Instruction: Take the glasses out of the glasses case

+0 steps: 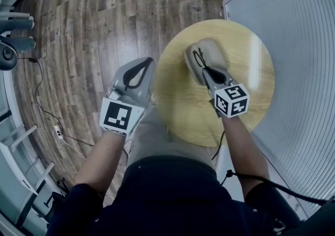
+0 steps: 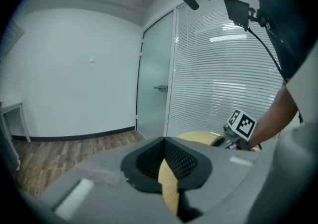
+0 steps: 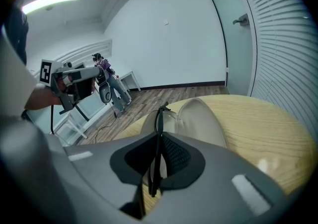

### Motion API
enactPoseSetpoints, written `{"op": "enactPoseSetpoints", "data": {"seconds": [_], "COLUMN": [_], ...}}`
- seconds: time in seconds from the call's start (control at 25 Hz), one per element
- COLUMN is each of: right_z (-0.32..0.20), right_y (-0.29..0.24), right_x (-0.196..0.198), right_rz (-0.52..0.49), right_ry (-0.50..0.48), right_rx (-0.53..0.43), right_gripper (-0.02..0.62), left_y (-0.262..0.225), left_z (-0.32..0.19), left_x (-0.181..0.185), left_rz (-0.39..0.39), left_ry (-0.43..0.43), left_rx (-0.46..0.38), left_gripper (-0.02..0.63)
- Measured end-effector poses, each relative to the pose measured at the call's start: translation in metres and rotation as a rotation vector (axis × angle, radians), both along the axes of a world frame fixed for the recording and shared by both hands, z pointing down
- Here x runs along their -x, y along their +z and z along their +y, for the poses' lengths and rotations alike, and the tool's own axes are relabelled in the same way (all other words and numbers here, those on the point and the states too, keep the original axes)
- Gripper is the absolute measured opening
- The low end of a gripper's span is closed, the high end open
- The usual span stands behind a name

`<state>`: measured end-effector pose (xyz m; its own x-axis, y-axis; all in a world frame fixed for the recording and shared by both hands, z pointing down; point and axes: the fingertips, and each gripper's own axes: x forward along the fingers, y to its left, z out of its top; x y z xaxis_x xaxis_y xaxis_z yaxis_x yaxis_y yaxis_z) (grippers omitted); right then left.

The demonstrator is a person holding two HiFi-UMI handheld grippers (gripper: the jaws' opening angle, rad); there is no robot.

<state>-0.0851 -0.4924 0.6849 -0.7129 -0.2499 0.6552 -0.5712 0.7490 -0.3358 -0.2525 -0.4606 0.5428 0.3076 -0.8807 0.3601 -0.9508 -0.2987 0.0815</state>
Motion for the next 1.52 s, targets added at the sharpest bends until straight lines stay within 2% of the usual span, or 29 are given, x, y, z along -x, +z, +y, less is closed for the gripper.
{"op": "enactPoseSetpoints", "data": {"seconds": [0.36, 1.0, 1.24, 1.52], "right_z": [0.003, 0.010, 0.010, 0.013], "right_y": [-0.022, -0.064, -0.084, -0.111], "right_x": [-0.003, -0.030, -0.038, -0.047], "right_rz": [-0.012, -0.033, -0.043, -0.044], "right_ry": [0.031, 0.114, 0.141, 0.165], "right_rx": [-0.024, -0.077, -0.110, -0.139], "right_gripper": [0.032, 0.032, 0.033, 0.032], "left_y": [-0.021, -0.047, -0.057, -0.081], "left_z": [0.004, 0.017, 0.018, 0.016], "left_x": [-0.004, -0.040, -0.049, -0.053], "left_rz": [-0.010, -0.007, -0.045, -0.036], "left_ry": [0.024, 0.116, 0.161, 0.173], "left_rx": [-0.031, -0.062, -0.100, -0.137], "left_gripper": [0.006, 0.006, 0.006, 0.006]}}
